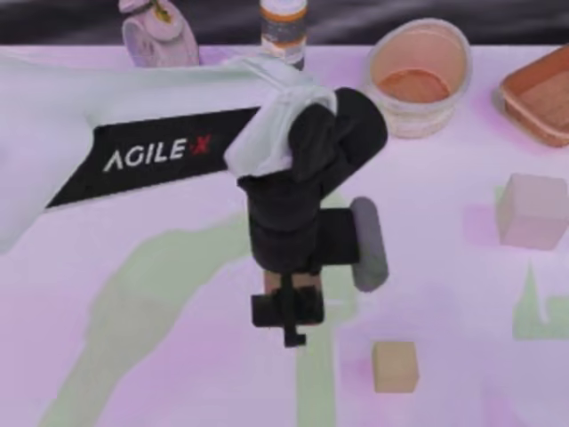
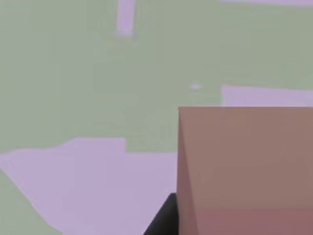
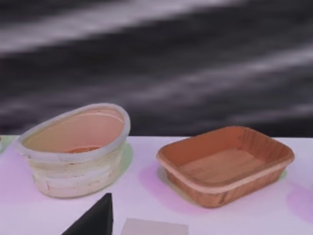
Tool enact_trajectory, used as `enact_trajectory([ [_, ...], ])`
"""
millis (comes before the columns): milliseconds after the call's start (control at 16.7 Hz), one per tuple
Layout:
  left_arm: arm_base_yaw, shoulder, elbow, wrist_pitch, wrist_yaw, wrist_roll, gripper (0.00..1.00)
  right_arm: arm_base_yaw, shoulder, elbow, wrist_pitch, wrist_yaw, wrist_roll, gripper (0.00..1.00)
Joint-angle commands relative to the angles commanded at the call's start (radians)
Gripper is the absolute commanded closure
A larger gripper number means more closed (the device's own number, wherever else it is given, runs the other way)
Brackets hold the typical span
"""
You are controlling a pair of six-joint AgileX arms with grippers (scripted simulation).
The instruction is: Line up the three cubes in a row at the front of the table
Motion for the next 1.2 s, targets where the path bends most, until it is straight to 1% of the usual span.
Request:
enact_trajectory([
  [120,-0.072,-0.012,-0.002,-0.004,0.000,-0.045,1.00,0.000,0.000,0.000,0.000,0.000,0.000,0.00],
  [240,-0.103,-0.019,-0.003,-0.005,-0.001,-0.068,1.00,0.000,0.000,0.000,0.000,0.000,0.000,0.00],
  [600,-0.101,-0.008,-0.012,0.014,0.000,-0.066,1.00,0.000,0.000,0.000,0.000,0.000,0.000,0.00],
  [960,-0.109,0.075,-0.121,0.213,0.000,-0.073,1.00,0.000,0.000,0.000,0.000,0.000,0.000,0.00],
  [1200,-0.110,0.088,-0.137,0.237,0.000,-0.074,1.00,0.000,0.000,0.000,0.000,0.000,0.000,0.00],
])
